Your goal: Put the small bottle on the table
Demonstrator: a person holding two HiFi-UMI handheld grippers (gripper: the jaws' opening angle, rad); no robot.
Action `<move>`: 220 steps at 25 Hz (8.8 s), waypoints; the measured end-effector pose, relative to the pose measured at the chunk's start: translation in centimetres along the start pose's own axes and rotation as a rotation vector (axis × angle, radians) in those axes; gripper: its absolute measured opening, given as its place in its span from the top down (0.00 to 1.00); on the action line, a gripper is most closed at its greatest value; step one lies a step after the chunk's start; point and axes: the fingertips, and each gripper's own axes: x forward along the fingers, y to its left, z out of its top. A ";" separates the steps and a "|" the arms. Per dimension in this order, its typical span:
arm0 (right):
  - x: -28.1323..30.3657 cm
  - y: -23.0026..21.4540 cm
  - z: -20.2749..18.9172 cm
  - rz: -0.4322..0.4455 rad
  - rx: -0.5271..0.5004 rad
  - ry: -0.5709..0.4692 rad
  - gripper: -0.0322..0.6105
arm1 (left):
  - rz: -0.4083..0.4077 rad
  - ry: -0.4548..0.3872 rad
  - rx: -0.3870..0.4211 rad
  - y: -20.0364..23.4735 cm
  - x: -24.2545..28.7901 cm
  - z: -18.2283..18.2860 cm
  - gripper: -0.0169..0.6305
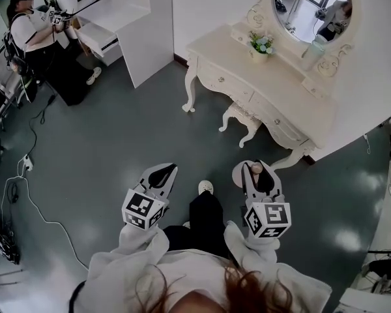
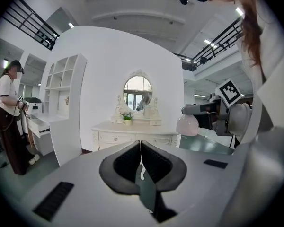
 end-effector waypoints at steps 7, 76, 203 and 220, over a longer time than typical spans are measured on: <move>5.6 -2.6 1.9 0.041 -0.021 0.002 0.71 | 0.029 -0.017 -0.001 3.0 5.2 2.2 0.95; 44.2 -20.1 11.7 0.021 0.000 0.025 0.71 | -0.040 0.003 0.016 26.0 41.8 13.4 0.95; 48.7 -29.3 13.1 -0.440 0.104 -0.075 0.89 | -0.385 -0.036 0.035 32.0 58.5 19.3 0.95; 46.5 -29.2 12.0 -0.468 0.104 -0.055 0.89 | -0.413 -0.044 0.025 29.7 58.0 19.1 0.95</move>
